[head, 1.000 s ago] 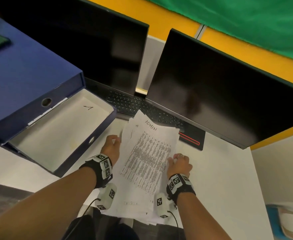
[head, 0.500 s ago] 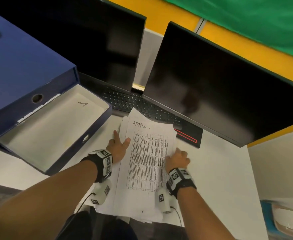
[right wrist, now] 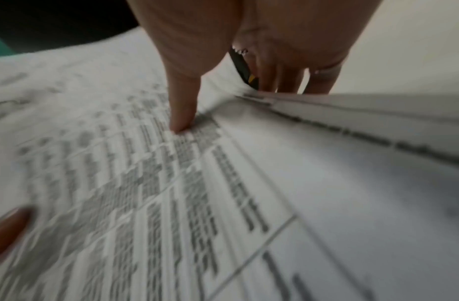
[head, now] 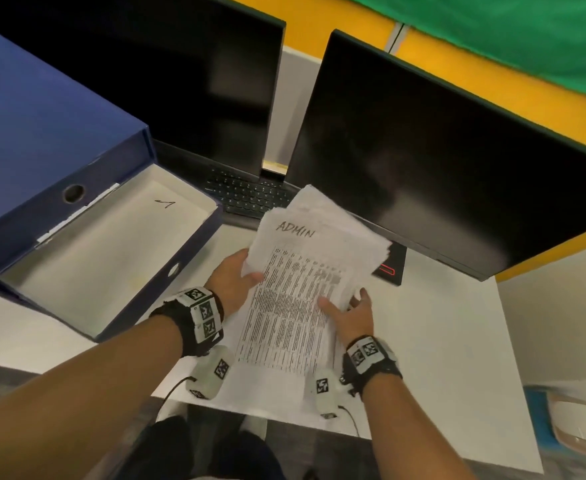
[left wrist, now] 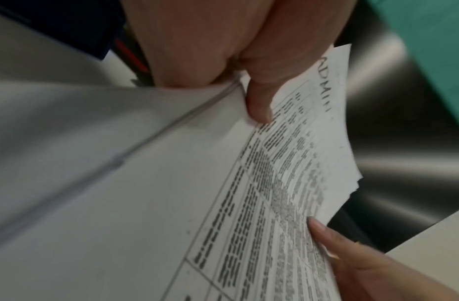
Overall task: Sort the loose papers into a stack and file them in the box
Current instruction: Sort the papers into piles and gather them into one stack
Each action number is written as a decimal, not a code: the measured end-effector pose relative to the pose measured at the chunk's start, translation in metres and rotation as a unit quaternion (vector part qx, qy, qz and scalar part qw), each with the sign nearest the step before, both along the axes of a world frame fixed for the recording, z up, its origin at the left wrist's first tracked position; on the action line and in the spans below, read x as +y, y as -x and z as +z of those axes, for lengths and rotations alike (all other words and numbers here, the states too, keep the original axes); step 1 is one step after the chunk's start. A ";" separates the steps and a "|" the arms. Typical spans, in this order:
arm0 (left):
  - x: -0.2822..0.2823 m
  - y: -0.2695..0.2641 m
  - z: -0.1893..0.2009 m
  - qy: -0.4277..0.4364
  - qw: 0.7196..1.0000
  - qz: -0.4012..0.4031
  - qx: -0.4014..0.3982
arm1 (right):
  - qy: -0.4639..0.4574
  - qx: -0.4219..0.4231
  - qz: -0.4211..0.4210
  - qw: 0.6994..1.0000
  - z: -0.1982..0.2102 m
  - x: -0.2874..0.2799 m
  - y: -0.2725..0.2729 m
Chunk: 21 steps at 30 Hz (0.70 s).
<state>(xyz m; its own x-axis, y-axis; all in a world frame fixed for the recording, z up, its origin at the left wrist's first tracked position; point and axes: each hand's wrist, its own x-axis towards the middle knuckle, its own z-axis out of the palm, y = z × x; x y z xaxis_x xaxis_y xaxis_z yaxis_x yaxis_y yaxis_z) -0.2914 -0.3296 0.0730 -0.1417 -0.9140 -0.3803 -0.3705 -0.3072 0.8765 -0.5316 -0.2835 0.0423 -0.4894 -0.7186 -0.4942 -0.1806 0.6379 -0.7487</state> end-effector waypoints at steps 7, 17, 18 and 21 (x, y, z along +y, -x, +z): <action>0.007 -0.010 0.095 0.133 0.974 0.069 0.170 | 0.223 -0.070 -0.009 0.972 0.114 -0.006 0.006; 0.005 -0.022 0.098 0.170 0.972 0.016 0.160 | 0.358 -0.069 -0.006 0.931 0.147 0.010 -0.028; 0.005 -0.021 0.098 0.170 0.972 0.018 0.161 | 0.359 -0.072 -0.019 0.931 0.147 0.010 -0.029; 0.003 -0.017 0.103 0.196 0.960 0.042 0.193 | 0.389 -0.065 -0.052 0.917 0.153 0.010 -0.035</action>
<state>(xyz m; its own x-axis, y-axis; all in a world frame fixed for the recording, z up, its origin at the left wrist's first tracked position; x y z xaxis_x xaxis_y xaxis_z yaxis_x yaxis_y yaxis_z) -0.2744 -0.3268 0.1765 -0.1230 -0.9905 0.0623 0.0178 0.0606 0.9980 -0.4967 -0.2740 0.1955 -0.5487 -0.8312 0.0894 -0.0257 -0.0901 -0.9956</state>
